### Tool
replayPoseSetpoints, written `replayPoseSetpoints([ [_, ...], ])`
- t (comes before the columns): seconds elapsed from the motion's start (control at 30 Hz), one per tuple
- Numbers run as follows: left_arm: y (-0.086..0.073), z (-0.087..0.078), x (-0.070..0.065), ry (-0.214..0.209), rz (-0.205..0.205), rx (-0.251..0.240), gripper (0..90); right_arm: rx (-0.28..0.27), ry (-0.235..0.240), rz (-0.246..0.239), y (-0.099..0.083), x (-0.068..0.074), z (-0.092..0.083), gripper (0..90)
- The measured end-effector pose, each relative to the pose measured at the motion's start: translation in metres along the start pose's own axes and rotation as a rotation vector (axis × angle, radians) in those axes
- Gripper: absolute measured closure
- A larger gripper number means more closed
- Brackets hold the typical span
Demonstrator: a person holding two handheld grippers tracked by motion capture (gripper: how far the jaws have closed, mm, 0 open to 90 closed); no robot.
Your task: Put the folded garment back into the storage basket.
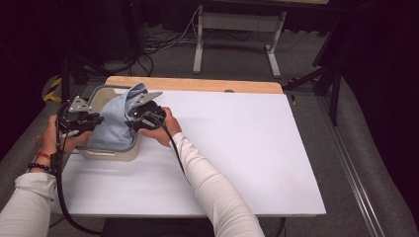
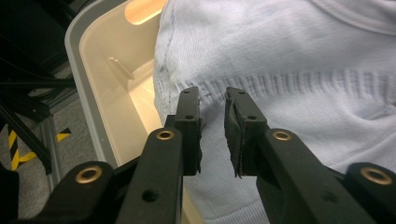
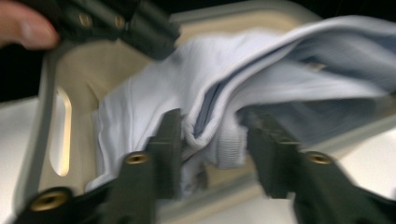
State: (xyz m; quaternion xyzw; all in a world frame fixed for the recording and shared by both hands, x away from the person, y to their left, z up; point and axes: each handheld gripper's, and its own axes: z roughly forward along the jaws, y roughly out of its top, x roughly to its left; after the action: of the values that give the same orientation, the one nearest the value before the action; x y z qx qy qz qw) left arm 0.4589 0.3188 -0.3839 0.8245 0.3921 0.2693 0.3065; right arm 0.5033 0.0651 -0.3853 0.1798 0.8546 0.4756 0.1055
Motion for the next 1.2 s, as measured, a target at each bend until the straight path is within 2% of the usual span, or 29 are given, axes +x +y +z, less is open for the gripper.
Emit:
replayPoseSetpoints([
  [0.13, 0.001, -0.001, -0.002, -0.007, 0.006, -0.018, 80.7, -0.069, -0.023, 0.000, 0.003, -0.010, -0.022, 75.3],
  [0.23, 0.003, -0.002, -0.005, -0.006, 0.015, -0.029, 84.1, -0.082, -0.078, -0.017, 0.005, -0.015, -0.026, 82.9],
  [0.37, 0.004, -0.004, -0.009, -0.008, 0.029, -0.041, 87.4, -0.119, -0.122, -0.034, 0.014, -0.019, -0.026, 89.8],
  [0.43, 0.005, -0.005, -0.010, -0.020, 0.019, -0.062, 88.4, -0.123, -0.149, -0.042, 0.020, -0.021, -0.023, 90.0],
  [0.53, 0.005, -0.005, -0.011, -0.027, 0.018, -0.069, 89.6, -0.151, -0.154, -0.033, 0.030, -0.024, -0.020, 90.0],
  [0.73, 0.005, -0.004, -0.016, -0.035, 0.016, -0.090, 89.7, -0.153, -0.186, -0.050, 0.045, -0.030, -0.005, 90.0],
  [0.9, 0.006, -0.004, -0.020, -0.044, 0.026, -0.084, 89.6, -0.164, -0.222, -0.009, 0.051, -0.044, 0.008, 88.8],
  [1.03, 0.006, -0.004, -0.022, -0.043, 0.032, -0.084, 89.6, -0.149, -0.272, 0.030, 0.049, -0.058, 0.021, 88.4],
  [1.2, 0.006, -0.004, -0.024, -0.048, 0.041, -0.080, 89.5, -0.097, -0.297, 0.024, 0.045, -0.070, 0.035, 87.2],
])
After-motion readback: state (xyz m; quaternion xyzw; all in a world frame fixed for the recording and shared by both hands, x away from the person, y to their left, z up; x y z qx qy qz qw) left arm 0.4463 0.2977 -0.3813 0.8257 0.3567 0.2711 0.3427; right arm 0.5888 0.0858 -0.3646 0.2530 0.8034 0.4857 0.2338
